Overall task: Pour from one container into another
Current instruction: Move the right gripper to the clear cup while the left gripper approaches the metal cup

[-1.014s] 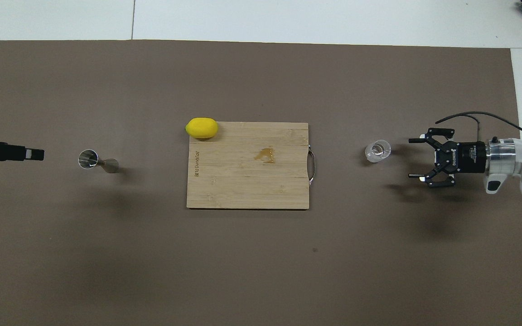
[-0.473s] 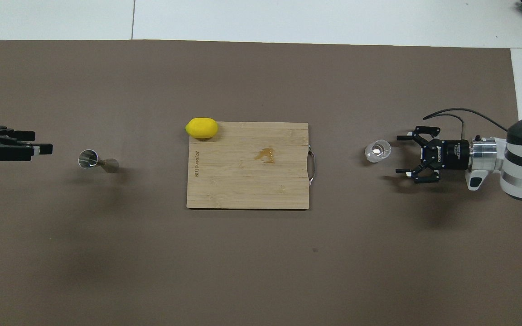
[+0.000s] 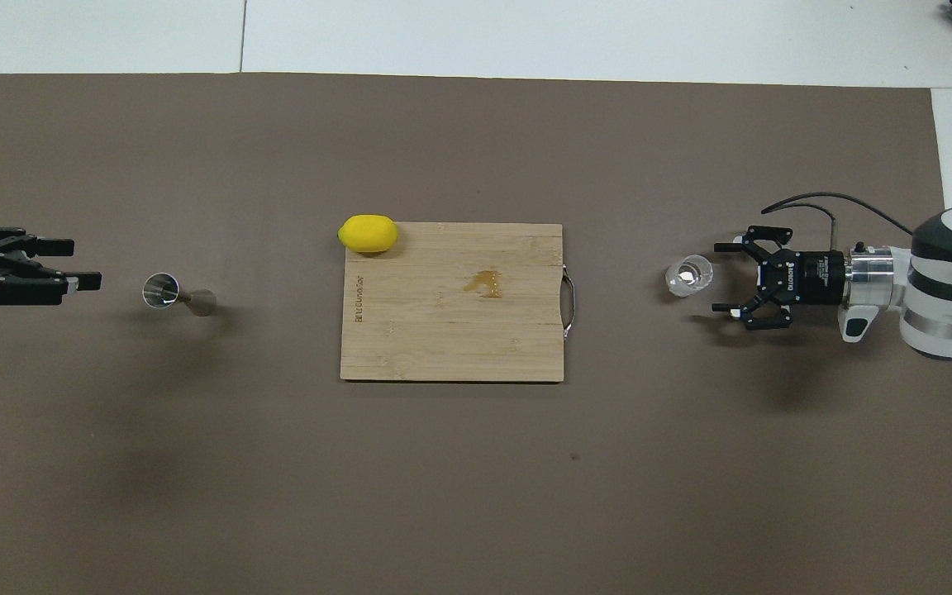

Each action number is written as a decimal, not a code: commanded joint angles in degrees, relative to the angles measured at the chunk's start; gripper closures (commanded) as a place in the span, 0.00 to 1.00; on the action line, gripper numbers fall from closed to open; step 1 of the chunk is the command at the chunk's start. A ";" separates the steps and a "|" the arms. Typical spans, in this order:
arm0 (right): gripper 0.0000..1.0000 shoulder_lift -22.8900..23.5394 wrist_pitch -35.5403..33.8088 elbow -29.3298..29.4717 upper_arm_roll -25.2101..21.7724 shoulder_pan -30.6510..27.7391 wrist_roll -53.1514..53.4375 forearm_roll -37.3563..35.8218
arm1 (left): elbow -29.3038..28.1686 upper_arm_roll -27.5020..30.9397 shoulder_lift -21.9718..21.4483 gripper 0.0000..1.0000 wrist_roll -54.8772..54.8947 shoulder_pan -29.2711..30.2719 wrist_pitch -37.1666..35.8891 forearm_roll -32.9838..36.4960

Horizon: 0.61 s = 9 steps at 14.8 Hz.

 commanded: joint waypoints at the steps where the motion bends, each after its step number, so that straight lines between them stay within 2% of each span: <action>1: 0.00 0.99 0.67 1.11 0.20 0.72 0.58 1.77 | 0.21 -0.53 1.19 0.00 10.46 2.14 -6.95 -2.69; 3: 0.01 1.17 1.55 1.11 0.20 0.90 0.58 1.77 | -0.14 -0.53 1.63 0.00 18.19 3.37 -12.50 -4.71; 7: 0.11 1.26 1.55 1.11 0.20 0.99 0.58 1.86 | -1.71 -0.53 1.63 0.00 25.34 3.46 -16.56 -5.42; 9: 0.11 1.26 1.55 1.11 0.21 1.43 0.58 2.21 | -3.73 -0.53 1.81 0.00 30.59 3.90 -19.28 -7.95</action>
